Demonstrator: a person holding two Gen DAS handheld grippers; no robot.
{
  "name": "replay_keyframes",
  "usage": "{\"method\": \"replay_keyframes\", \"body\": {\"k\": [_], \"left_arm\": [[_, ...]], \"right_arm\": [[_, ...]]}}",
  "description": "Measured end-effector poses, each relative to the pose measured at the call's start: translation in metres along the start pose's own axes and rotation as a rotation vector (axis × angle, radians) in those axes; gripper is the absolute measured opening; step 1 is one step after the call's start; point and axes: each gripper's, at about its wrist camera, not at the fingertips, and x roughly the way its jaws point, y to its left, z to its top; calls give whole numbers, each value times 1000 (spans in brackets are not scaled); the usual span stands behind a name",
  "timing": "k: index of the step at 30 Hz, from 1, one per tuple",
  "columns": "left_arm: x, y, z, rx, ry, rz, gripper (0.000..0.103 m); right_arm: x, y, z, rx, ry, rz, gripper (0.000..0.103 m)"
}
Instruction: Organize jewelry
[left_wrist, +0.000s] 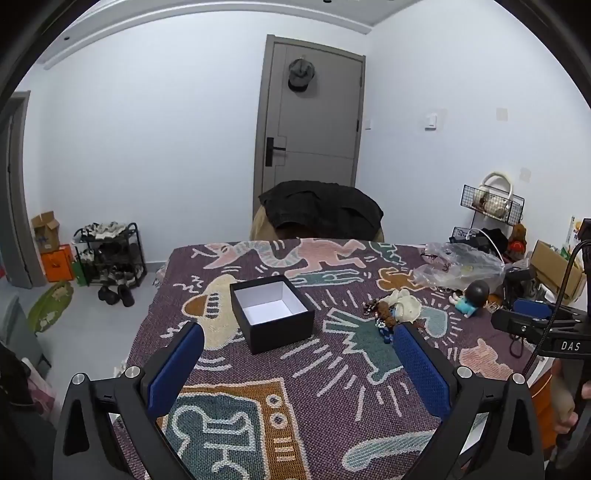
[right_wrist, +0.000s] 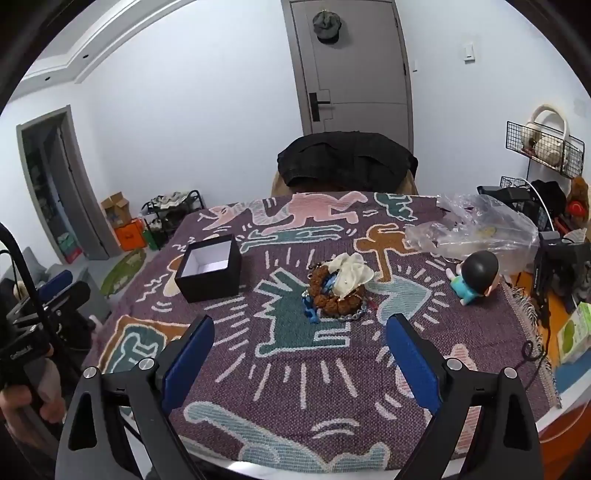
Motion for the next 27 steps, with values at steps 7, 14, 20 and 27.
{"method": "replay_keyframes", "body": {"k": [7,14,20,27], "left_arm": [[0,-1,0,-1,0,1,102],[0,0,-1,-4,0,0,102],[1,1,-1,-5,3,1,102],[1,1,-2,-6,4,2,102]], "right_arm": [[1,-3,0,2,8,-12,94],[4,-5,0,8,20,-12,94],[4,-3,-1,4,23,-18,94],[3,-4,-1,4,22,-25,94]]}}
